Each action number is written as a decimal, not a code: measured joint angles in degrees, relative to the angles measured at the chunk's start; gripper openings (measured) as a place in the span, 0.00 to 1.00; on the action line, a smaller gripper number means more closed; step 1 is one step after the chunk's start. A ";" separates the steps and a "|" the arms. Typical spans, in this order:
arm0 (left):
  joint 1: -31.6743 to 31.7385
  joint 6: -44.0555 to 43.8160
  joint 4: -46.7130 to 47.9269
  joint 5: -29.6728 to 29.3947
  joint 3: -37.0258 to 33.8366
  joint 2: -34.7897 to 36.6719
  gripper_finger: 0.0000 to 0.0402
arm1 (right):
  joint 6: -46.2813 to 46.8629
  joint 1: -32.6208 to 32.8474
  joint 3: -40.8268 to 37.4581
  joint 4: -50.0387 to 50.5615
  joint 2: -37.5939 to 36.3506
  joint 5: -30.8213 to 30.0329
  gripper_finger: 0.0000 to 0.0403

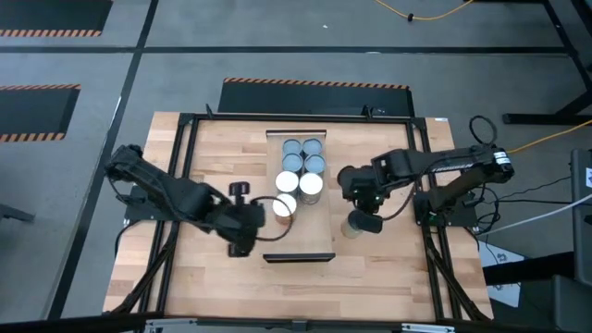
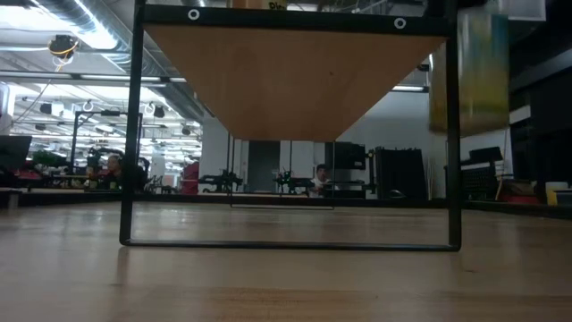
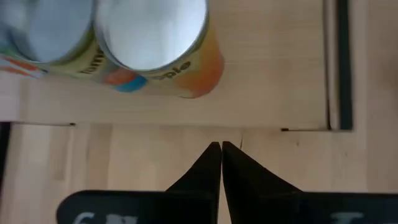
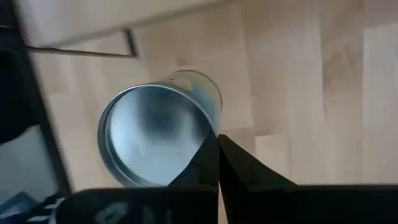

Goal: Pick and place cans onto a shelf
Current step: Put the canned carrots on the shelf

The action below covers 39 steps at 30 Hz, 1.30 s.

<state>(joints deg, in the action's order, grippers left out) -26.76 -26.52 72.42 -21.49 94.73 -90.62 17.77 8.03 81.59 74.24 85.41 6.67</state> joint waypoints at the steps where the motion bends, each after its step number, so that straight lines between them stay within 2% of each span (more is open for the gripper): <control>1: -0.76 0.13 0.81 -0.87 0.03 1.05 0.02 | 0.09 0.00 1.64 0.90 0.00 0.85 0.00; 8: -8.15 -4.10 3.28 -11.46 -1.65 10.26 0.01 | 1.65 0.02 12.60 8.02 -0.11 5.57 0.00; 14: -12.68 -8.65 -4.18 -16.18 -13.82 18.62 0.01 | 2.92 -0.12 19.98 10.19 -0.13 5.47 0.00; 20: -13.69 -7.56 -18.74 -16.40 -28.11 25.49 0.00 | 2.97 -0.85 22.86 4.83 -0.17 5.45 0.00; 25: -13.69 -6.75 -25.53 -16.48 -35.16 27.88 0.00 | 2.81 -2.67 22.85 -0.25 0.84 5.27 0.00; 30: -13.67 -7.11 -27.31 -16.35 -37.92 28.10 0.01 | 1.30 -4.58 22.85 -1.71 3.92 4.47 0.00; 39: -13.67 -7.45 -28.16 -15.15 -38.24 28.12 0.01 | -0.30 -6.48 22.85 -2.65 10.58 4.27 0.02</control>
<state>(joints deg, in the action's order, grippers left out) -40.42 -33.98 44.26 -36.64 56.49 -62.50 17.47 1.55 104.44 71.59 95.98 10.94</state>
